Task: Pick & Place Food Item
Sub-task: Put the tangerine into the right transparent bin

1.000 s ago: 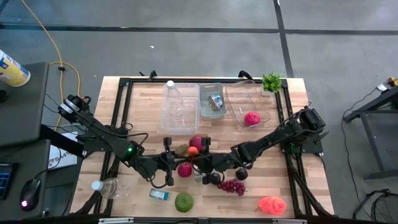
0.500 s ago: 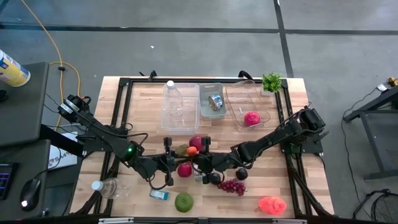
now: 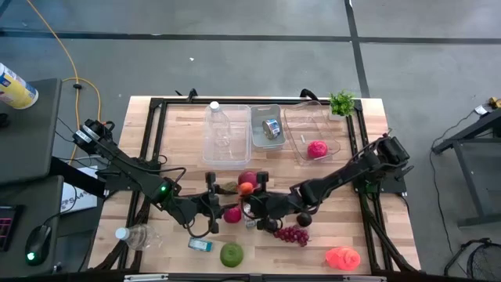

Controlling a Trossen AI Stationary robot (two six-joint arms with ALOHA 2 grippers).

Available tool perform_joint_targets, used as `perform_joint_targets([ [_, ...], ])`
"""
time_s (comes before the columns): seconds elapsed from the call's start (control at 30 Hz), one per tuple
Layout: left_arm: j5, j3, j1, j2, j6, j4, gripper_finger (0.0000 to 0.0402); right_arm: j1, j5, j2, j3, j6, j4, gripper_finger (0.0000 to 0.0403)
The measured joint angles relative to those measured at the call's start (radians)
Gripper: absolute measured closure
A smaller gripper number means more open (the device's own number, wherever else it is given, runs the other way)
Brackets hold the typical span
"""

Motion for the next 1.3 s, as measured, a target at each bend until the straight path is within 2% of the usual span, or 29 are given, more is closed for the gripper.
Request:
perform_joint_targets([
  [0.17,0.002,0.000,0.000,0.000,-0.031,-0.001,0.0249,0.030,0.263,-0.008,0.000,0.092,-0.213,0.0400],
  [0.3,0.003,0.000,0.000,0.000,-0.051,-0.002,0.0249,0.054,0.421,-0.025,-0.001,0.233,-0.431,0.0398],
  [0.67,0.006,0.000,0.000,0.000,-0.056,-0.003,0.0249,0.046,0.615,-0.136,-0.001,0.899,-1.116,0.0400],
  [0.83,0.006,0.000,0.000,0.000,-0.056,-0.002,0.0249,-0.030,0.607,-0.162,-0.001,1.184,-1.346,0.0398],
  [0.93,0.006,0.000,0.000,0.000,-0.056,-0.002,0.0249,-0.093,0.570,-0.167,-0.001,1.273,-1.416,0.0397],
  [1.03,0.006,0.000,0.000,0.000,-0.056,-0.001,0.0249,-0.181,0.532,-0.166,-0.001,1.264,-1.413,0.0397],
  [1.2,0.006,0.000,-0.001,0.000,-0.056,-0.002,0.0249,-0.312,0.528,-0.166,-0.001,1.190,-1.347,0.0397],
  [1.3,0.022,0.000,-0.002,0.000,-0.056,-0.001,0.0249,-0.390,0.482,-0.166,0.000,1.187,-1.336,0.0396],
])
